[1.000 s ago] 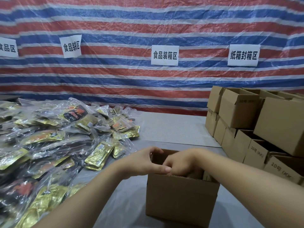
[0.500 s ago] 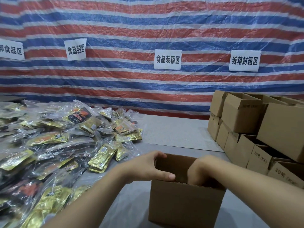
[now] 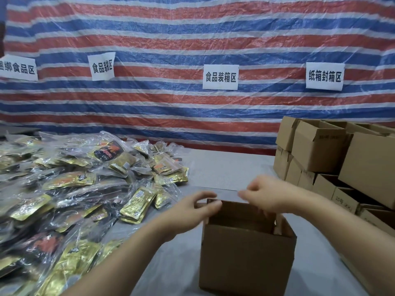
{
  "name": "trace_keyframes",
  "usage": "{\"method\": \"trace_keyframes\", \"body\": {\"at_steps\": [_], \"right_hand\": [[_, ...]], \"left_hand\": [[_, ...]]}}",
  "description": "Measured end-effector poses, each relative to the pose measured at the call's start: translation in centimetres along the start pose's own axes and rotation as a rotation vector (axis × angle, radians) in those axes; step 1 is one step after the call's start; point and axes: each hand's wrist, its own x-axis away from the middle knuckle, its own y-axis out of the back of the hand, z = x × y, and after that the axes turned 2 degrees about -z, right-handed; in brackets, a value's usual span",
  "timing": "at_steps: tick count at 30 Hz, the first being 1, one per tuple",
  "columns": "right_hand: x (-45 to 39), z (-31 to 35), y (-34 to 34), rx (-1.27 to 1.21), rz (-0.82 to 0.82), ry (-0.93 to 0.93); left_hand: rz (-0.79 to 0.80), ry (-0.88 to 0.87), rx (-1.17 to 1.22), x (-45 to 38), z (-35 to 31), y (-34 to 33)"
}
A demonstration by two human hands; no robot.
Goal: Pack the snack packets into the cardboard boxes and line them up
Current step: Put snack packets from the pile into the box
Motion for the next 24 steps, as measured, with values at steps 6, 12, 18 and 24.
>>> {"method": "trace_keyframes", "body": {"at_steps": [6, 12, 18, 24], "right_hand": [[0.6, -2.6, -2.7, 0.122, 0.007, -0.009], [0.1, -3.9, -4.5, 0.085, 0.019, 0.008], [0.0, -4.2, -4.5, 0.105, 0.026, 0.010], [0.0, -4.1, -4.7, 0.098, 0.016, 0.020]], "left_hand": [[-0.326, 0.073, -0.424, -0.1, 2.8, 6.2], [-0.059, 0.411, -1.110, 1.3, 8.7, 11.0], [0.239, 0.761, -1.036, 1.5, 9.6, 10.1], [0.051, 0.634, -1.211, 0.7, 9.0, 9.4]]}}
